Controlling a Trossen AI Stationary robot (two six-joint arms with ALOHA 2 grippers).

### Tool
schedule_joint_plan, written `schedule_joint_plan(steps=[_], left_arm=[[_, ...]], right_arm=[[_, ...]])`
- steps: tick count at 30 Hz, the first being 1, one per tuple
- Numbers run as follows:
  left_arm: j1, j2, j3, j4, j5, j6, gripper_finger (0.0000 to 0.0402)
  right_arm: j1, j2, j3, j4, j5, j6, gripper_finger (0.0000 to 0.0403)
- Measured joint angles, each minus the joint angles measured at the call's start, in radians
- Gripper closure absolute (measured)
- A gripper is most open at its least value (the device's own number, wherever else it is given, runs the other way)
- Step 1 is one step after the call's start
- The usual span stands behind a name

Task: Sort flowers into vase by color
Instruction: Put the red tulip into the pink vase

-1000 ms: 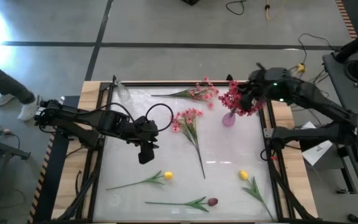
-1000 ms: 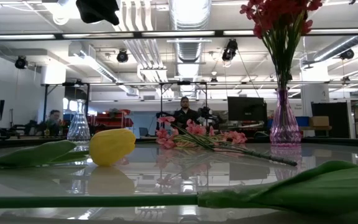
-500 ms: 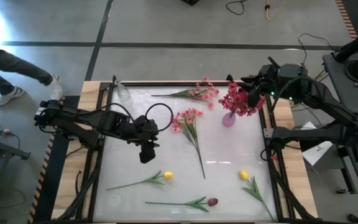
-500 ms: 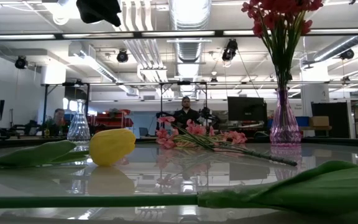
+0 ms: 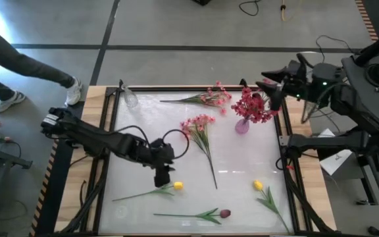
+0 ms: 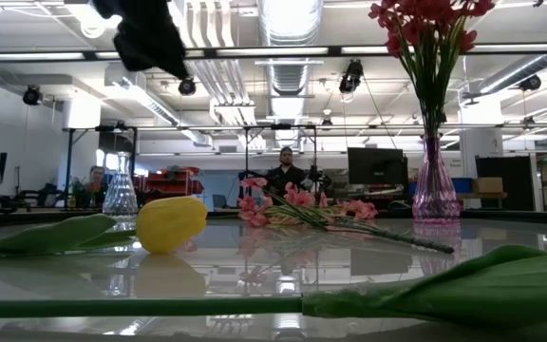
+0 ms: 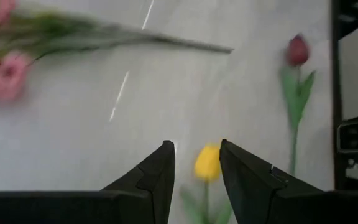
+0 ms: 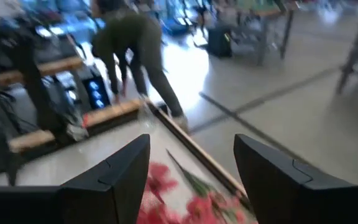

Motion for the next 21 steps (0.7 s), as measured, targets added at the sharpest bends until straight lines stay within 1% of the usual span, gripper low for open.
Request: schedule_joint_plan(steps=[1, 4, 9, 12, 17, 21], left_arm=[[-0.010, 0.014, -0.004, 0.045, 0.008, 0.028, 0.0285], [-0.044, 0.068, -0.004, 0.167, 0.074, 0.153, 0.0285], [-0.073, 0.201, 0.044, 0.297, 0.087, 0.237, 0.0285], [-0.073, 0.309, 0.094, 0.322, 0.124, 0.271, 0.0285], [-0.085, 0.475, 0.241, 0.330, 0.260, 0.319, 0.0285], [-0.119, 0.582, 0.336, 0.319, 0.331, 0.368, 0.0285]], right_arm=[[0.004, -0.006, 0.002, 0.022, -0.019, -0.004, 0.0177], [0.020, -0.015, 0.004, 0.076, -0.065, 0.015, 0.0179], [0.043, -0.020, 0.004, 0.081, -0.067, 0.091, 0.0179], [0.072, -0.026, 0.007, 0.078, -0.074, 0.119, 0.0179], [0.124, -0.034, 0.033, 0.080, -0.075, 0.192, 0.0179], [0.153, -0.032, 0.037, 0.042, -0.075, 0.243, 0.0179]])
